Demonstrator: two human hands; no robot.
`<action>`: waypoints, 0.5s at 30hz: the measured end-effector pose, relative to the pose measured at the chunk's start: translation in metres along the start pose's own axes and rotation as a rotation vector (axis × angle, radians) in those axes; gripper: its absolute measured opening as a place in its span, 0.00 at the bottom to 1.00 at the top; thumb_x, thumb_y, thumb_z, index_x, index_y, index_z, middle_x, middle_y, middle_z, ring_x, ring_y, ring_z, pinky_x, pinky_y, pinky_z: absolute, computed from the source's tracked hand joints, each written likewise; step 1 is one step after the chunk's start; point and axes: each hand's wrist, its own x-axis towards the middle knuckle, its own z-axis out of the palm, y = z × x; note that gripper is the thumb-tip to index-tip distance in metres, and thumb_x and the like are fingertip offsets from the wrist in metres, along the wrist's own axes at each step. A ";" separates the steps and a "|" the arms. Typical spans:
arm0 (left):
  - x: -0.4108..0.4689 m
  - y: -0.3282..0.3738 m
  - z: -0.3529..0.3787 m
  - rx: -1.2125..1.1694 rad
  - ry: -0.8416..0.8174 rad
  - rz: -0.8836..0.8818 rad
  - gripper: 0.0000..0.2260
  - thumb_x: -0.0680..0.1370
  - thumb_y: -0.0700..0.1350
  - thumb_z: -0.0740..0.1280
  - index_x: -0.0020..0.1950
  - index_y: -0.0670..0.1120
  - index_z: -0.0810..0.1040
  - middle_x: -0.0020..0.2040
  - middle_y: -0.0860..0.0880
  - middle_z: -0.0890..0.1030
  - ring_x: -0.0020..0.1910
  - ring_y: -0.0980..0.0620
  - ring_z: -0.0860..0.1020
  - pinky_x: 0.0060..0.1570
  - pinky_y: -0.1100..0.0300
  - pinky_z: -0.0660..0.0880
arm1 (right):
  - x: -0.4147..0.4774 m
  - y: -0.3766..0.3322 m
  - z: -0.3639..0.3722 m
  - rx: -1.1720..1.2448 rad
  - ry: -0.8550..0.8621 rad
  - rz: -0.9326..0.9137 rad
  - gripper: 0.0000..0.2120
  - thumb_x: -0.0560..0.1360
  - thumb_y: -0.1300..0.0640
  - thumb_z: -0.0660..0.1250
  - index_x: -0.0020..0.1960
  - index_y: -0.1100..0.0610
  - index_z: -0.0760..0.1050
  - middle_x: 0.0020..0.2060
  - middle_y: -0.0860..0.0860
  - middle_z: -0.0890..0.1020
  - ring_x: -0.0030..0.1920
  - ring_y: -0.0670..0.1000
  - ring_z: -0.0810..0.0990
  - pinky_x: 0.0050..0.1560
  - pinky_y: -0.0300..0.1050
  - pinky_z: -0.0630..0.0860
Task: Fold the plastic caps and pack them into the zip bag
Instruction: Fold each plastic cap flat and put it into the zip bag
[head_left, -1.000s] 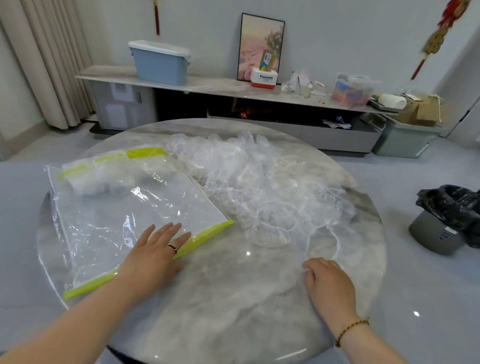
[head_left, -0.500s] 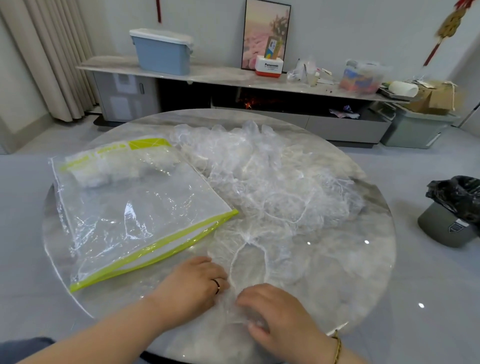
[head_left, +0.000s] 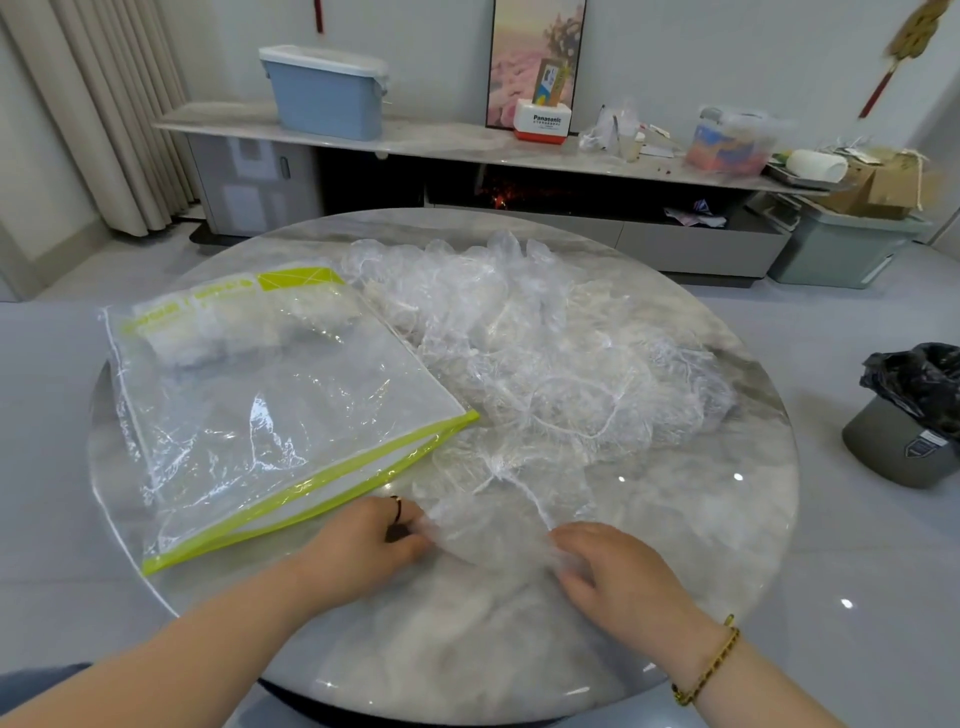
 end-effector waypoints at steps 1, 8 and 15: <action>0.000 0.002 0.000 -0.027 -0.005 -0.013 0.11 0.65 0.53 0.62 0.34 0.46 0.76 0.31 0.51 0.72 0.30 0.59 0.67 0.33 0.65 0.66 | 0.002 0.001 -0.002 0.004 -0.002 0.042 0.11 0.75 0.51 0.56 0.44 0.48 0.77 0.41 0.43 0.80 0.47 0.46 0.78 0.47 0.35 0.71; 0.002 0.001 -0.002 0.003 0.091 -0.101 0.12 0.77 0.43 0.65 0.36 0.37 0.74 0.38 0.41 0.81 0.33 0.58 0.73 0.41 0.60 0.71 | 0.009 0.006 -0.004 0.341 0.037 0.432 0.14 0.77 0.55 0.62 0.33 0.55 0.72 0.33 0.48 0.81 0.37 0.49 0.79 0.41 0.40 0.72; 0.001 0.012 0.003 0.141 0.174 -0.131 0.10 0.79 0.45 0.61 0.38 0.54 0.70 0.28 0.55 0.70 0.30 0.55 0.74 0.36 0.62 0.69 | 0.014 -0.002 0.002 0.277 0.002 0.542 0.13 0.79 0.53 0.57 0.38 0.56 0.74 0.24 0.46 0.75 0.32 0.49 0.78 0.38 0.41 0.73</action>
